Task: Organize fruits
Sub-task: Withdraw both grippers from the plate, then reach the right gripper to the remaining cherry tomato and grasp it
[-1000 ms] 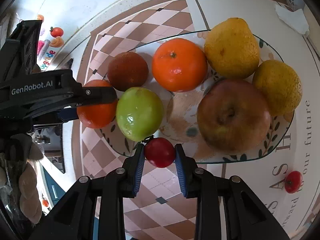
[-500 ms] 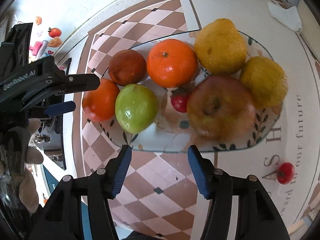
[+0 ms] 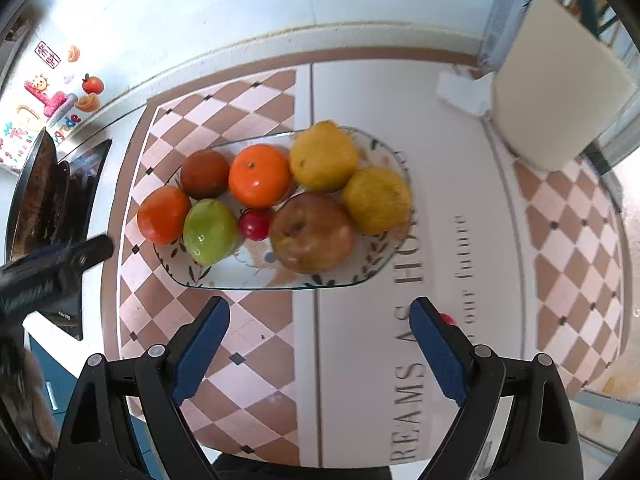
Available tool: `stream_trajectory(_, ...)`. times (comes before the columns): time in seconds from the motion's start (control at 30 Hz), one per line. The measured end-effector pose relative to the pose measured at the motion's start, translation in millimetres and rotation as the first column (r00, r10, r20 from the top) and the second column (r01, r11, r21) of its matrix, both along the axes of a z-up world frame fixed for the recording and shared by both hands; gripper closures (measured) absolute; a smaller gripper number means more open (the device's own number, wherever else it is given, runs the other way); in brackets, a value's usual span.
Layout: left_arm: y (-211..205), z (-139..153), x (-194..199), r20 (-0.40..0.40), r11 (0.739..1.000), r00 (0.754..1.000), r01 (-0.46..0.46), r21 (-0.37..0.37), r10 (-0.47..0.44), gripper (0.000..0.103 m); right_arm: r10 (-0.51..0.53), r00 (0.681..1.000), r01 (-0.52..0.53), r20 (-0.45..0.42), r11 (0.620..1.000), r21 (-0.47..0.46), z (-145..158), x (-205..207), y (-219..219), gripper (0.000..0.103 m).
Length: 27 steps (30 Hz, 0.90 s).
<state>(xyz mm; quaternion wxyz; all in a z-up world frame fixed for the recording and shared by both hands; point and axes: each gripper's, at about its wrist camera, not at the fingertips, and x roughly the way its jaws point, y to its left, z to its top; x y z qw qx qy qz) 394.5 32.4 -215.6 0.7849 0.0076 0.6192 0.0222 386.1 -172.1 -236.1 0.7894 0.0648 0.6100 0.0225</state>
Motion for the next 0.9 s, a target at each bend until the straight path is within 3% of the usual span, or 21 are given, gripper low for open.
stream_trajectory(0.6, -22, 92, -81, 0.204, 1.000, 0.979, 0.025, -0.006, -0.023, 0.009, -0.015, 0.976, 0.021, 0.219, 0.999, -0.027, 104, -74, -25, 0.009)
stream_trajectory(0.9, -31, 109, -99, 0.239, 0.999, 0.971, 0.029, -0.032, -0.020, 0.009, -0.014, 0.966, 0.007, 0.259, 1.000, 0.029, 132, -94, -27, 0.009)
